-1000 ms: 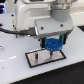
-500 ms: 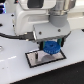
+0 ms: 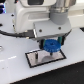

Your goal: Insert the blue gear onto the right peg, followed by the red gear

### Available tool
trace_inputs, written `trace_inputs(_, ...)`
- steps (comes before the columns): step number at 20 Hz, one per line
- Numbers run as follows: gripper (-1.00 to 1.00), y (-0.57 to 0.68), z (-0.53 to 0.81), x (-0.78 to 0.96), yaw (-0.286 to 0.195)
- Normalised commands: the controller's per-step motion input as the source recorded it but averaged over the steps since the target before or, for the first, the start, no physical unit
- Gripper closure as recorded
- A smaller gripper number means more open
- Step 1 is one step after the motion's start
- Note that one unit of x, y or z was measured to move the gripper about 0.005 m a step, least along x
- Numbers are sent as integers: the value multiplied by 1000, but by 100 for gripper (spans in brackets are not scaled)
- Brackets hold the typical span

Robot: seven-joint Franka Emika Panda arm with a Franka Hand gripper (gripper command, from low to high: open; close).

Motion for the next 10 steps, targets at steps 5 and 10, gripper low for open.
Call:
trace_inputs(5, 100, 34, -34, 252, 0)
trace_inputs(10, 100, 103, 143, 268, 0)
